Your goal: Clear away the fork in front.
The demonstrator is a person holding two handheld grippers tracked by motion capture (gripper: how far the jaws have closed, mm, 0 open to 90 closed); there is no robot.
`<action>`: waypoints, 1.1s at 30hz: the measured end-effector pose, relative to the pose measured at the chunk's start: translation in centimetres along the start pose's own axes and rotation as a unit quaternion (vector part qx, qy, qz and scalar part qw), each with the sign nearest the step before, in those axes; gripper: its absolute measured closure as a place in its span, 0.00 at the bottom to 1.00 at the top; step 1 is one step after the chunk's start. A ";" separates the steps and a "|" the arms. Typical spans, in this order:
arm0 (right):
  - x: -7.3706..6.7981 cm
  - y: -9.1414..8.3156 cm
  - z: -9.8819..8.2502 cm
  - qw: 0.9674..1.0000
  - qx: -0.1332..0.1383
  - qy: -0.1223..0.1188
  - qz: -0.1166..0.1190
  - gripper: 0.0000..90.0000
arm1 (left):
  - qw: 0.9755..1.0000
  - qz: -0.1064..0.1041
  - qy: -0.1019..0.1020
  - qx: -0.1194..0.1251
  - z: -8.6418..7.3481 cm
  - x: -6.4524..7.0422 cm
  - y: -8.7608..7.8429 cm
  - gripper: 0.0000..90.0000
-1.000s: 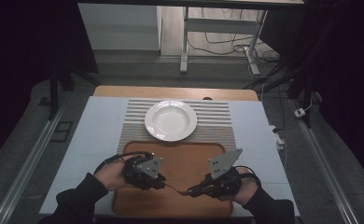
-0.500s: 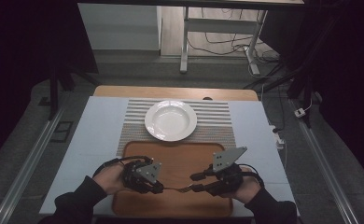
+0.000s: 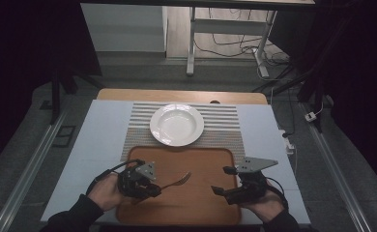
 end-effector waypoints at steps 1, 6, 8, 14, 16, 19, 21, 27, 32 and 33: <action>0.0 0.0 0.0 1.000 0.000 0.000 0.000 0.25 | 1.000 0.003 -0.010 -0.003 -0.2 0.0 0.0 0.89; 0.9 -1.2 -1.6 0.998 0.005 0.038 -0.047 0.13 | 0.998 0.015 -0.067 -0.010 -1.0 -0.2 0.0 0.89; 1.0 -1.3 -1.8 0.997 0.006 0.042 -0.057 0.10 | 0.996 0.022 -0.090 -0.010 -1.3 -0.4 -0.1 0.89; 1.9 -2.5 -2.9 0.993 0.010 0.059 -0.099 0.03 | 0.986 0.037 -0.160 -0.005 -2.2 -1.0 -0.3 0.89; 2.1 -2.9 -3.4 0.992 0.008 0.062 -0.112 0.01 | 0.983 0.041 -0.182 -0.001 -2.5 -1.3 -0.3 0.88; 2.3 -3.3 -3.8 0.990 0.007 0.069 -0.124 0.00 | 0.977 0.048 -0.207 -0.003 -2.9 -1.7 -0.3 0.88; 2.4 -3.6 -4.1 0.989 0.006 0.070 -0.130 0.00 | 0.973 0.050 -0.225 -0.005 -3.2 -2.0 -0.2 0.88; 2.4 -4.2 -4.4 0.987 0.009 0.075 -0.139 0.00 | 0.956 0.060 -0.287 -0.021 -4.3 -3.2 0.5 0.88; 2.5 -4.5 -4.6 0.987 0.006 0.078 -0.142 0.00 | 0.944 0.062 -0.324 -0.029 -4.9 -3.8 0.9 0.88; 2.5 -4.5 -4.6 0.987 0.007 0.078 -0.141 0.00 | 0.942 0.062 -0.328 -0.030 -4.9 -3.9 1.0 0.88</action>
Point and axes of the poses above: each handheld gripper's, and its own axes: y roughly forward along the jaws, z roughly out of its top, x roughly to its right, the point moved 6 cm from there along y, roughly forward along the jaws
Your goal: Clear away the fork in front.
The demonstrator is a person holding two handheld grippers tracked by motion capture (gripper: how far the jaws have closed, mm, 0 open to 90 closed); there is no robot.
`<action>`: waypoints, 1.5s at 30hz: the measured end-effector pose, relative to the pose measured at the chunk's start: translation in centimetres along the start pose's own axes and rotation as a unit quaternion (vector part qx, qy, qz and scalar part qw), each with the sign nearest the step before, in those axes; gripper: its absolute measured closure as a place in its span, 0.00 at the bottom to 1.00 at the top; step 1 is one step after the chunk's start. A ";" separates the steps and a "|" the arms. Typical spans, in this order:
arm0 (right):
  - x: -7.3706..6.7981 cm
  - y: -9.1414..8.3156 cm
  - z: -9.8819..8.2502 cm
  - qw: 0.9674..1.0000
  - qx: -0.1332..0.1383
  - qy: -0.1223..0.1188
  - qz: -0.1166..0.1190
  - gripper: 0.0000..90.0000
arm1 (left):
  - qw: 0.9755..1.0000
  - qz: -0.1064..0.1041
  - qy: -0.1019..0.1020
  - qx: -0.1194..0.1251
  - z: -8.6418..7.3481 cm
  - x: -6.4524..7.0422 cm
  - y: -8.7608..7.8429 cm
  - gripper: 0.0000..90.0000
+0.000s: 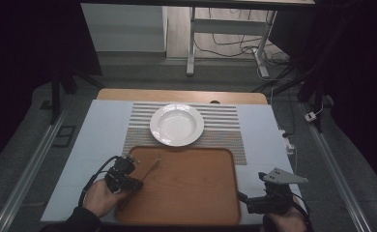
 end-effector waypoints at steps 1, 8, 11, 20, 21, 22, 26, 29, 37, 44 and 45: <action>0.0 0.0 0.0 1.000 0.000 -0.001 0.000 0.00 | 1.000 0.002 -0.003 0.000 0.0 0.0 0.1 0.88; -0.1 0.1 0.0 1.000 -0.004 -0.006 0.001 0.00 | 1.000 0.025 -0.005 -0.010 0.4 -0.1 1.0 0.88; -0.1 0.1 -0.1 1.000 -0.006 -0.006 0.001 0.00 | 1.000 0.017 -0.003 -0.005 0.4 0.0 0.9 0.85; -0.1 0.2 -0.1 1.000 -0.010 -0.002 0.003 0.00 | 0.998 -0.004 0.019 0.061 2.0 -0.4 -1.6 0.86; -0.1 0.2 -0.1 1.000 -0.010 -0.002 0.003 0.00 | 0.998 -0.005 0.021 0.066 2.3 -0.5 -1.7 0.90; -0.1 0.2 -0.1 1.000 -0.012 -0.003 0.002 0.00 | 0.997 -0.008 0.026 0.070 2.6 -0.6 -1.8 0.93; -0.1 0.3 -0.1 1.000 -0.015 -0.004 0.003 0.00 | 0.995 -0.015 0.043 0.088 3.8 -0.6 -1.9 0.98; -0.1 0.4 -0.1 1.000 -0.016 -0.004 0.003 0.00 | 0.994 -0.019 0.051 0.094 4.7 -0.8 -1.6 0.98; -0.1 0.5 -0.2 1.000 -0.021 -0.005 0.004 0.00 | 0.994 -0.026 0.056 0.090 6.4 -1.3 -0.1 0.98; -0.1 0.5 -0.2 1.000 -0.025 -0.005 0.005 0.00 | 0.996 -0.025 0.039 0.080 6.8 -2.2 1.1 0.98; -0.1 0.5 -0.2 1.000 -0.026 -0.006 0.005 0.00 | 0.996 -0.025 0.041 0.077 6.7 -2.3 1.2 0.98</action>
Point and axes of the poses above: each handheld gripper's, and its own axes: y roughly forward along the jaws, z roughly out of its top, x roughly to its right, the point moved 6 cm from there along y, roughly forward along the jaws
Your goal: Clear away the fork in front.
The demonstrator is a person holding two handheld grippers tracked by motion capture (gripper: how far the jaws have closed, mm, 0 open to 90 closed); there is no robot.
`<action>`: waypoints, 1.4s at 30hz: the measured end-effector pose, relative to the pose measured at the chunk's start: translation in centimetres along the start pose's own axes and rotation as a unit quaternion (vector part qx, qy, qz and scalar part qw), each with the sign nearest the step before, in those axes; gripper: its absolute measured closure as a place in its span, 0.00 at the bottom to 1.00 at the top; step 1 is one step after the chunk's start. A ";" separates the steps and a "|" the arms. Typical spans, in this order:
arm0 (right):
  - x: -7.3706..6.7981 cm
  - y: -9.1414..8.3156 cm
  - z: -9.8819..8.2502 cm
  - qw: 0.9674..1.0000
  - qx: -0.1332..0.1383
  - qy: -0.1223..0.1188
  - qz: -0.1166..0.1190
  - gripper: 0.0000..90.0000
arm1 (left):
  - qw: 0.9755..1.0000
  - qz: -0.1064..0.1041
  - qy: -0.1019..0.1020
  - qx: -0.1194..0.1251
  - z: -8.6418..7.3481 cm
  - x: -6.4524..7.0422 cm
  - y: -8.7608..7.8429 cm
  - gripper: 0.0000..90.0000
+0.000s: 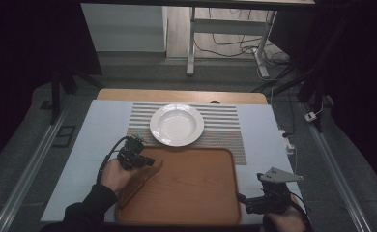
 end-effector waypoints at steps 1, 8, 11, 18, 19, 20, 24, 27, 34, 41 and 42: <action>0.0 0.0 0.0 1.000 0.000 0.000 0.000 0.00 | 1.000 -0.001 0.000 -0.002 0.0 0.1 0.1 0.98; 0.0 0.1 0.0 1.000 -0.002 0.000 0.001 0.00 | 0.998 -0.025 0.049 -0.026 0.2 4.2 1.7 0.98; 0.0 0.1 0.0 1.000 -0.002 -0.001 0.001 0.00 | 0.998 -0.024 0.054 -0.031 0.3 4.7 2.1 0.98; 0.0 0.1 0.0 1.000 -0.001 0.001 0.003 0.00 | 0.998 -0.039 0.048 -0.019 0.3 4.7 1.5 0.98; 0.0 0.1 0.0 1.000 -0.002 0.001 0.003 0.00 | 0.998 -0.042 0.051 -0.022 0.2 5.0 1.5 0.98; 0.0 0.1 0.0 1.000 -0.002 0.000 0.003 0.00 | 0.997 -0.042 0.055 -0.025 0.0 5.2 1.7 0.98; 0.0 0.1 0.0 1.000 -0.002 0.001 0.003 0.00 | 0.996 -0.042 0.066 -0.042 -0.6 5.9 2.2 0.98; 0.0 0.1 0.0 1.000 -0.001 0.001 0.004 0.00 | 0.995 -0.042 0.070 -0.049 -1.0 6.2 2.3 0.98; 0.0 0.1 0.0 1.000 -0.001 0.000 0.005 0.00 | 0.995 -0.037 0.069 -0.063 -1.8 6.1 2.5 0.98; -0.1 0.1 0.0 1.000 -0.001 -0.001 0.005 0.00 | 0.996 -0.022 0.060 -0.068 -2.1 5.4 2.4 0.98; -0.1 0.1 0.0 1.000 -0.001 -0.001 0.005 0.00 | 0.996 -0.021 0.059 -0.068 -2.1 5.2 2.3 0.98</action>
Point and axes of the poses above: each handheld gripper's, and its own axes: y roughly forward along the jaws, z roughly out of its top, x roughly to its right, the point moved 6 cm from there along y, roughly forward along the jaws
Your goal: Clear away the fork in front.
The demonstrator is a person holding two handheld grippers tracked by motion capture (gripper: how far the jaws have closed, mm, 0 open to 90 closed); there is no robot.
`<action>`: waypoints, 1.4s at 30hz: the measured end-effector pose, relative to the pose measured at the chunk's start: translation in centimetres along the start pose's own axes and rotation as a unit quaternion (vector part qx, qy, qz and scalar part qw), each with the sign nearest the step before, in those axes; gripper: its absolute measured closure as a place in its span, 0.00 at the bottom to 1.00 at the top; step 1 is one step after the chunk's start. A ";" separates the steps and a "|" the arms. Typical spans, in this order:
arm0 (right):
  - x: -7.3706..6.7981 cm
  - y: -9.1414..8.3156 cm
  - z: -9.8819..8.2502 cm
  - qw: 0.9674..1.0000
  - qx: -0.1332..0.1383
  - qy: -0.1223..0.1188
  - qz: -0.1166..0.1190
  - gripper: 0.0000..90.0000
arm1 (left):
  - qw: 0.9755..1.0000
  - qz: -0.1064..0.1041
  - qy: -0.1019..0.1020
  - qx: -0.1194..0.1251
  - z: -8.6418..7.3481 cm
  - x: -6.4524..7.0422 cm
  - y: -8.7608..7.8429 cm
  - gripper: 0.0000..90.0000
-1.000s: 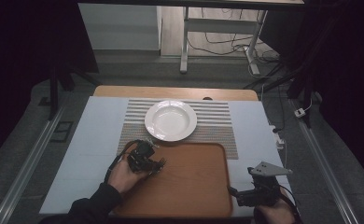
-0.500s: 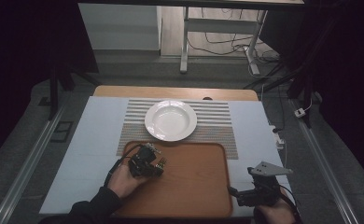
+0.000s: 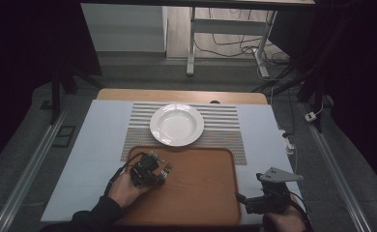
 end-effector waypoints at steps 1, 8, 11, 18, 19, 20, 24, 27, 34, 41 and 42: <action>0.0 0.0 0.0 1.000 0.000 0.000 0.000 0.00 | 1.000 0.001 -0.003 0.001 -0.1 -0.1 -0.1 0.98; 0.0 0.0 0.0 1.000 0.000 0.000 0.000 0.00 | 1.000 0.008 -0.022 0.004 -0.4 -1.3 -0.6 0.98; 0.0 0.0 0.0 1.000 0.000 0.000 0.001 0.00 | 0.999 0.009 -0.032 0.005 -0.6 -1.8 -0.8 0.98; 0.0 0.0 0.0 1.000 0.000 0.000 0.001 0.00 | 0.998 0.017 -0.059 0.011 -1.2 -3.4 -1.4 0.98; 0.0 0.0 0.0 1.000 0.000 0.000 0.001 0.00 | 0.998 0.019 -0.063 0.012 -1.2 -3.6 -1.5 0.98; 0.0 0.0 0.0 1.000 0.000 0.000 0.001 0.00 | 0.997 0.021 -0.067 0.013 -1.3 -3.8 -1.6 0.98; 0.0 0.0 0.0 1.000 0.000 0.000 0.001 0.00 | 0.996 0.030 -0.078 0.015 -1.6 -4.5 -2.0 0.98; 0.0 0.0 0.0 1.000 0.000 0.000 0.001 0.00 | 0.995 0.033 -0.088 0.016 -1.9 -5.1 -2.2 0.98; 0.0 0.0 0.0 1.000 -0.001 0.000 0.002 0.00 | 0.993 0.045 -0.110 0.020 -2.5 -6.3 -2.8 0.98; 0.0 0.1 0.0 1.000 -0.001 0.000 0.002 0.00 | 0.992 0.038 -0.114 0.027 -2.5 -6.4 -3.0 0.96; 0.0 0.1 0.0 1.000 -0.001 0.000 0.002 0.00 | 0.993 0.036 -0.112 0.029 -2.4 -6.3 -3.1 0.95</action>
Point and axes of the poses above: each handheld gripper's, and its own axes: y roughly forward along the jaws, z roughly out of its top, x roughly to its right, the point moved 6 cm from there along y, roughly forward along the jaws
